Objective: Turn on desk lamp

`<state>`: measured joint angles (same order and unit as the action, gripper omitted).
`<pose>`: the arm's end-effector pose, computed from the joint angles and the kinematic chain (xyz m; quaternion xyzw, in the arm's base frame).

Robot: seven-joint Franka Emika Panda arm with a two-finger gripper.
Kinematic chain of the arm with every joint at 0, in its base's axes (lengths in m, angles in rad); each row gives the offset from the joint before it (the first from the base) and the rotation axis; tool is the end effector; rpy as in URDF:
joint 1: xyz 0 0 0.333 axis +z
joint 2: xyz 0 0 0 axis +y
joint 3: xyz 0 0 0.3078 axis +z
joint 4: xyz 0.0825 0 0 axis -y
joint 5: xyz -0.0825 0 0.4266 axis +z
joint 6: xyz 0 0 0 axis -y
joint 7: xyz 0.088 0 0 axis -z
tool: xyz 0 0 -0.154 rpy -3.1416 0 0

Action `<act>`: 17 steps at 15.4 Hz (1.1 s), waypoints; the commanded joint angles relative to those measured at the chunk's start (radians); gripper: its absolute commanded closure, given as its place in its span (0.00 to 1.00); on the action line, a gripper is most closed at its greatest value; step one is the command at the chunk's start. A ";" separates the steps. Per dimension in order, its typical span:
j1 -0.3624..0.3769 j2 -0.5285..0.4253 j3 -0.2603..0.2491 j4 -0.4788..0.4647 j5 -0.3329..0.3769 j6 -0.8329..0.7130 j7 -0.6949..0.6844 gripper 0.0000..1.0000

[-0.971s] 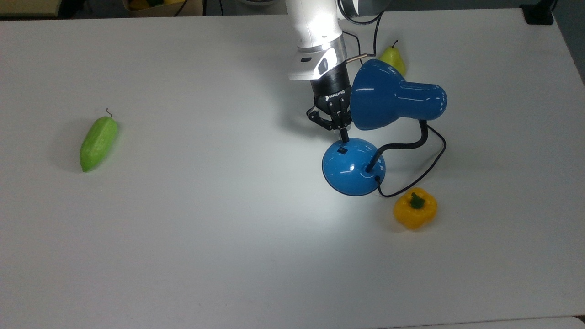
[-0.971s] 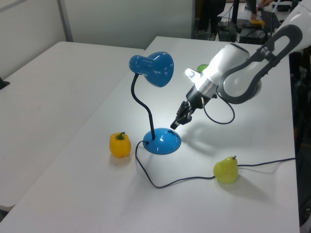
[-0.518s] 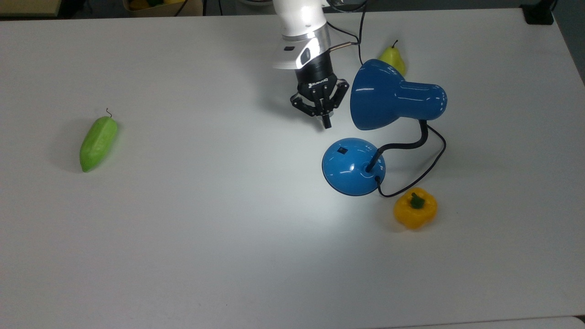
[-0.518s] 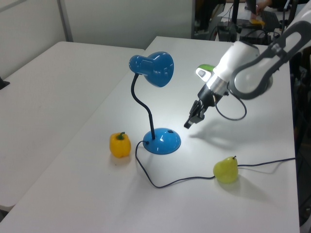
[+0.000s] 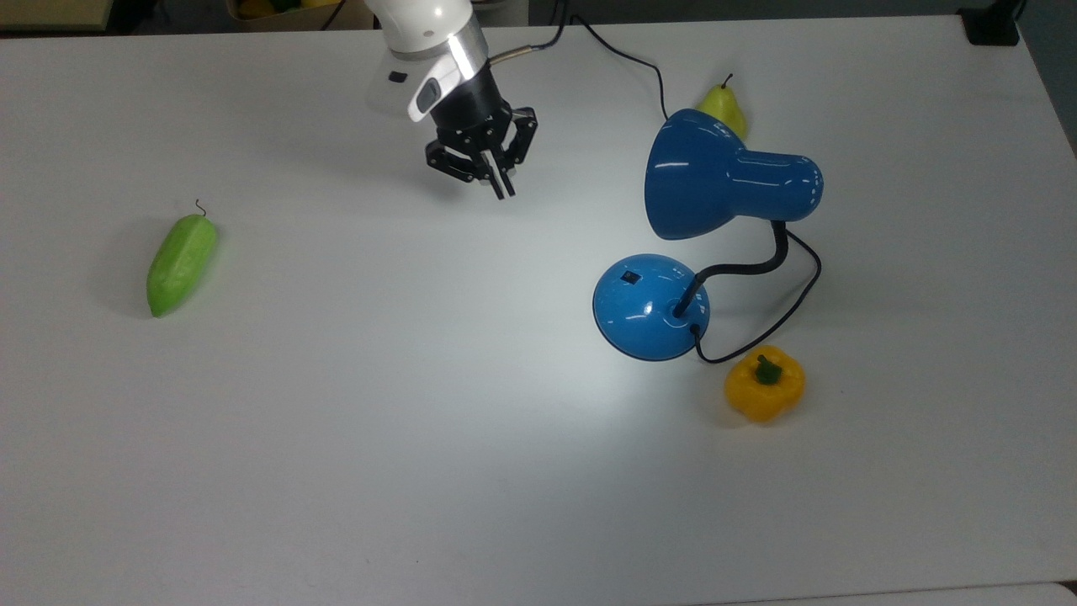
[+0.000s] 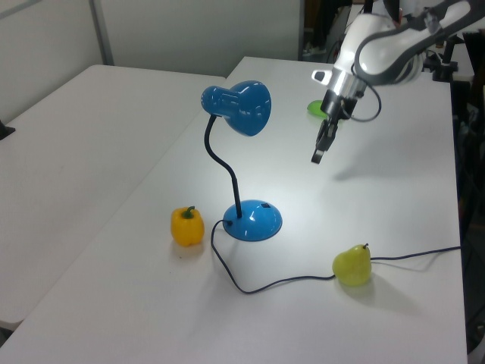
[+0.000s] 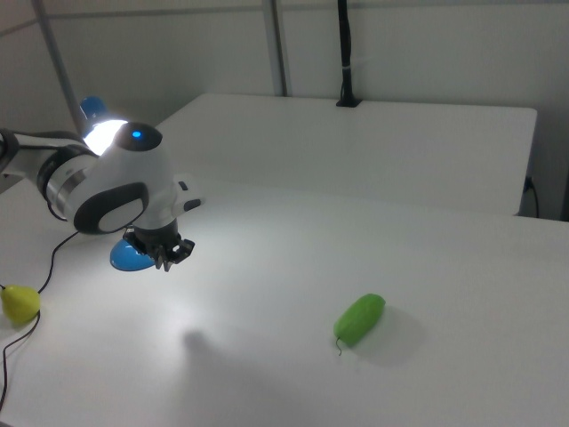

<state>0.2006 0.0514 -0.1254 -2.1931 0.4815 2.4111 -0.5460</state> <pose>0.5951 0.0620 0.3006 -0.9719 -0.1404 -0.1190 0.1465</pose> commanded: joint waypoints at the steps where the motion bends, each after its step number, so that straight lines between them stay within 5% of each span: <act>1: 0.020 -0.013 -0.141 0.217 -0.168 -0.400 0.130 0.53; 3: 0.017 -0.015 -0.166 0.333 -0.292 -0.598 0.245 0.00; 6: 0.016 -0.021 -0.174 0.484 -0.385 -0.783 0.336 0.00; 10: 0.020 -0.048 -0.180 0.645 -0.388 -0.912 0.455 0.00; 17: 0.017 -0.099 -0.080 0.624 -0.374 -0.790 0.623 0.00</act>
<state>0.2154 -0.0193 -0.2506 -1.5283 0.1111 1.5329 0.0255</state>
